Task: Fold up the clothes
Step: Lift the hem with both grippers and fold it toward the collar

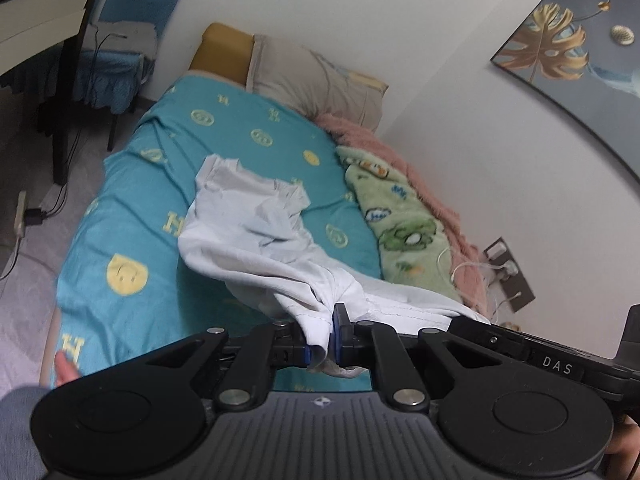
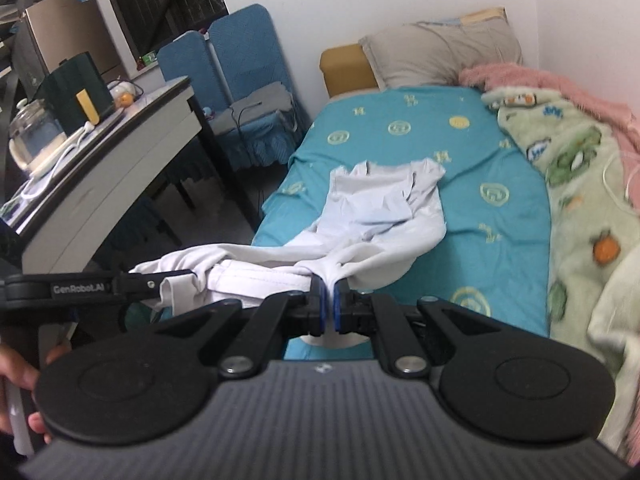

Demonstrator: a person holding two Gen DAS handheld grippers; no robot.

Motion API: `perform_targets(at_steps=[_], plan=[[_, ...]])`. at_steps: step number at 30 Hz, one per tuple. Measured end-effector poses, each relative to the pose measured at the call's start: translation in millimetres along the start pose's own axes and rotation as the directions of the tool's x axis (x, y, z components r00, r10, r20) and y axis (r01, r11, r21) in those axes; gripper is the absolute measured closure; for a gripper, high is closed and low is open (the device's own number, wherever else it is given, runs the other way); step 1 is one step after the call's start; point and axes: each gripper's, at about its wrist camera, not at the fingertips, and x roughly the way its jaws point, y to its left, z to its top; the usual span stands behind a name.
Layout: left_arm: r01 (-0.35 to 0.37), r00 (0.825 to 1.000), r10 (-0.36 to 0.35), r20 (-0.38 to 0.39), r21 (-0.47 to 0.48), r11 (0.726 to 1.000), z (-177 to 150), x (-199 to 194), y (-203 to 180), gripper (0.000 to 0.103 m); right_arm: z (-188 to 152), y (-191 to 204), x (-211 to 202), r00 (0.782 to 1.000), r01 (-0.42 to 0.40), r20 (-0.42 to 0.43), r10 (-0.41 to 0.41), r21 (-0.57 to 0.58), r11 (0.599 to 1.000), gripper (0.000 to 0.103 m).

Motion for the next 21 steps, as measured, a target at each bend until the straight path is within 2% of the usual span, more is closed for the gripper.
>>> perform_targets(at_steps=[4, 6, 9, 16, 21], plan=[[-0.011, 1.000, 0.011, -0.009, 0.007, 1.000, -9.4, 18.2, 4.6, 0.093, -11.9, -6.4, 8.6, 1.000, 0.020, -0.001, -0.020, 0.045, 0.999, 0.096], [-0.014, 1.000, 0.014, 0.009, 0.020, 1.000, -7.2, 32.8, 5.4, 0.093, -8.6, -12.4, 17.5, 0.999, 0.039, 0.018, -0.040, 0.071, 0.997, 0.096], [-0.059, 0.998, 0.057, 0.027, 0.070, 0.996, 1.9, 61.4, 3.0, 0.092, 0.7, -19.9, 41.7, 0.997, 0.068, 0.035, -0.071, 0.070, 0.995, 0.096], [-0.180, 0.984, 0.178, 0.024, 0.139, 0.974, 45.2, 160.4, 20.5, 0.092, 22.6, -51.2, 144.5, 0.990, 0.139, -0.016, -0.138, 0.041, 0.989, 0.096], [-0.248, 0.969, 0.248, 0.021, 0.170, 0.954, 72.0, 242.2, 49.6, 0.092, 33.3, -77.4, 226.2, 0.984, 0.172, -0.050, -0.169, 0.054, 0.984, 0.095]])
